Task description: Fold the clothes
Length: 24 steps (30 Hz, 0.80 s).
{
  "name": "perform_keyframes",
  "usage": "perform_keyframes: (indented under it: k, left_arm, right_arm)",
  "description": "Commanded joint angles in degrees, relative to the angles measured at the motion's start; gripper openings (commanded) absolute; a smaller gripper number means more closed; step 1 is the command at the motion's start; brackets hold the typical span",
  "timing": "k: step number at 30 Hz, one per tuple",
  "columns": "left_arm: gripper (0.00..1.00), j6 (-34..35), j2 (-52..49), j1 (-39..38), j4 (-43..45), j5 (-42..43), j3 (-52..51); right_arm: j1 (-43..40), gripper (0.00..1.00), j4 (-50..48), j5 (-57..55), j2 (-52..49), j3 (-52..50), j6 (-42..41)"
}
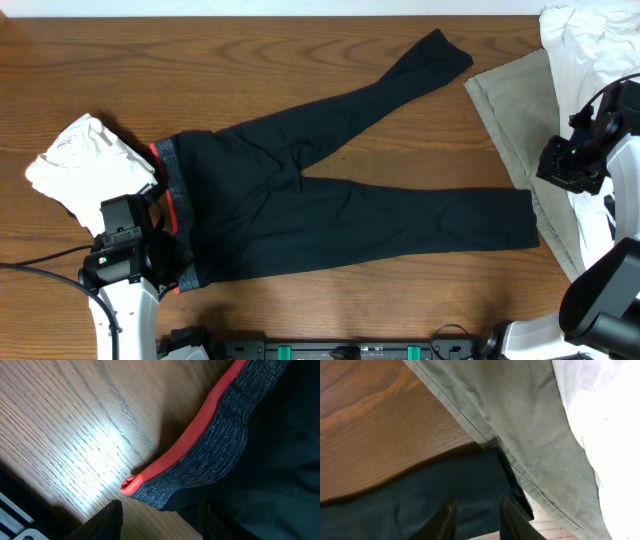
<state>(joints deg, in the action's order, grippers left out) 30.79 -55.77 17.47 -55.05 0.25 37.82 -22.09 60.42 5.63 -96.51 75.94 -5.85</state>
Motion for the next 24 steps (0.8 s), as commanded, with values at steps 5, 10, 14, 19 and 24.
perform_keyframes:
  k: [5,10,14,19,24]
  left_arm:
    - [0.52,-1.5,0.1,0.2,0.1,1.3,2.5]
    - [0.52,-4.5,0.2,0.2,0.7,5.6,8.1]
    - [0.53,-7.3,0.2,0.2,2.6,12.2,9.0]
    - [0.53,-10.7,0.0,0.2,2.6,18.9,8.9]
    - [0.52,-11.6,0.0,0.2,2.6,21.9,8.9]
  right_arm:
    - [-0.7,0.27,-0.4,1.8,-0.3,-0.4,0.8]
    - [-0.5,0.27,-1.3,4.9,-0.3,-0.4,2.3]
    - [-0.1,0.27,-2.2,4.7,-0.3,-0.4,2.3]
    - [1.3,0.04,-7.0,12.3,-1.4,-0.4,8.4]
    - [5.2,0.03,-14.9,18.7,-5.6,-0.4,12.8]
